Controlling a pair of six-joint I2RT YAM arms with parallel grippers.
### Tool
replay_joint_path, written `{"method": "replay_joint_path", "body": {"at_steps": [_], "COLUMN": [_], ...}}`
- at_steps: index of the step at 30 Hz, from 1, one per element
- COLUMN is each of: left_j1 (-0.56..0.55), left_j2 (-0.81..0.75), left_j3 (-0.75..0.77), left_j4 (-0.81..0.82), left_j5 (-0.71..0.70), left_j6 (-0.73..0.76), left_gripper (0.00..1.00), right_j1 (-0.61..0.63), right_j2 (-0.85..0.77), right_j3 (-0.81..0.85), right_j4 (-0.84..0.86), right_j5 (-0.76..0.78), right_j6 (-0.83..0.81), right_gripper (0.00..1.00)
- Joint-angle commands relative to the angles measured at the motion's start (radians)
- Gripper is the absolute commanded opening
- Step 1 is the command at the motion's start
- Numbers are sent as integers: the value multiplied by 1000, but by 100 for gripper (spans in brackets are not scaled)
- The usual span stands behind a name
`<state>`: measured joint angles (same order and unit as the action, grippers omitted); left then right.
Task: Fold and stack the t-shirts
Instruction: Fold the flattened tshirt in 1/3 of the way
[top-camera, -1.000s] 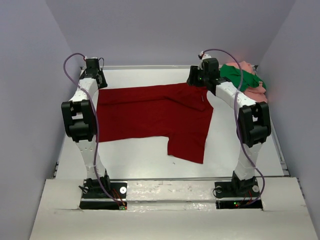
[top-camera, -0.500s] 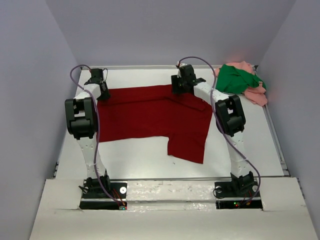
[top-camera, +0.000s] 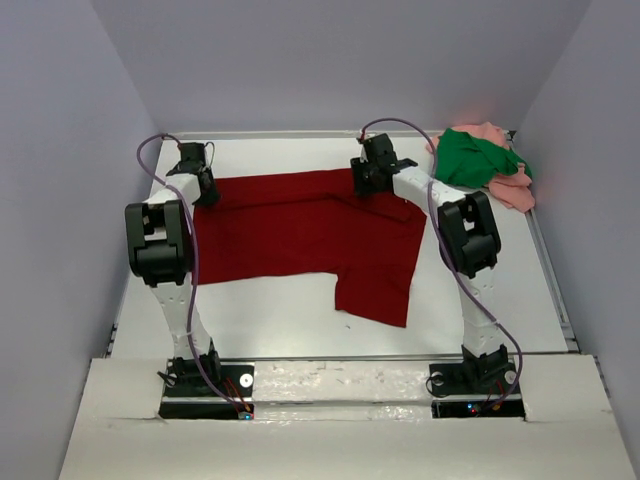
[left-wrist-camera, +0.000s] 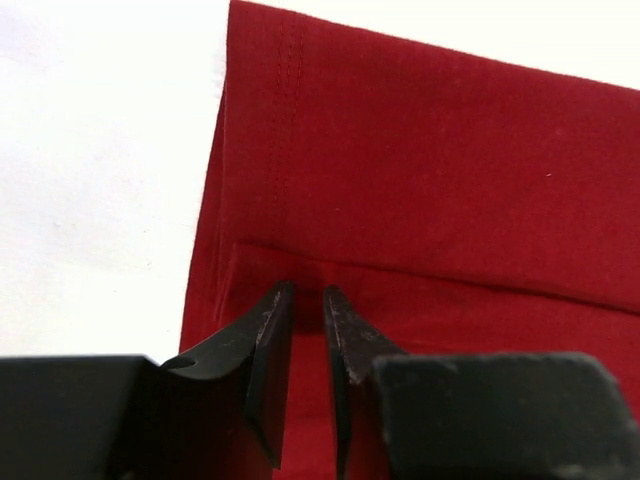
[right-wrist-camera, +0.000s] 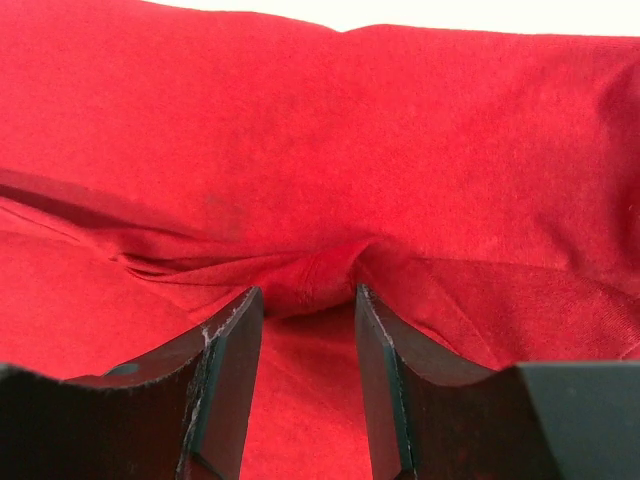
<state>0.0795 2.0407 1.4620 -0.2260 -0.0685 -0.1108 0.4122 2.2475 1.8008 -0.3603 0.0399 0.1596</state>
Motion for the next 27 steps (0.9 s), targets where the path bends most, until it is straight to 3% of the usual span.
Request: {"method": "replay_joint_path", "body": {"at_steps": [1, 3, 5, 6, 7, 9, 11, 18, 21, 22, 25, 27], "left_j1": [0, 0, 0, 0, 0, 0, 3, 25, 40, 43, 45, 46], "left_j2": [-85, -96, -106, -109, -111, -114, -120, -155, -165, -168, -177, -178], "left_j3": [-12, -9, -8, -8, -8, -8, -11, -15, -19, -22, -32, -40], "left_j4": [14, 11, 8, 8, 10, 10, 13, 20, 20, 22, 31, 33], "left_j5": [-2, -4, -5, -8, -10, -16, -16, -4, 7, 9, 10, 12], "left_j6": [3, 6, 10, 10, 10, 10, 8, -1, -1, -1, -3, -3], "left_gripper": [30, 30, 30, 30, 30, 30, 31, 37, 39, 40, 41, 42], "right_j1": [20, 20, 20, 20, 20, 20, 20, 20, 20, 20, 20, 20], "right_j2": [-52, -40, -40, -42, -45, -51, -54, -88, -69, -62, -26, -3], "right_j3": [-3, 9, 14, 14, 15, 9, 2, -41, 24, 52, 158, 195], "right_j4": [4, 0, -3, -3, -3, -3, -3, -5, -22, -49, -104, -121], "right_j5": [-15, -3, 0, 3, 8, 17, 26, 40, 69, 69, 75, 92], "right_j6": [-14, -6, 1, 3, 3, 3, 1, 31, 40, 43, 75, 96], "right_gripper": [48, 47, 38, 32, 14, 4, 0, 0, 25, 42, 55, 57]}}
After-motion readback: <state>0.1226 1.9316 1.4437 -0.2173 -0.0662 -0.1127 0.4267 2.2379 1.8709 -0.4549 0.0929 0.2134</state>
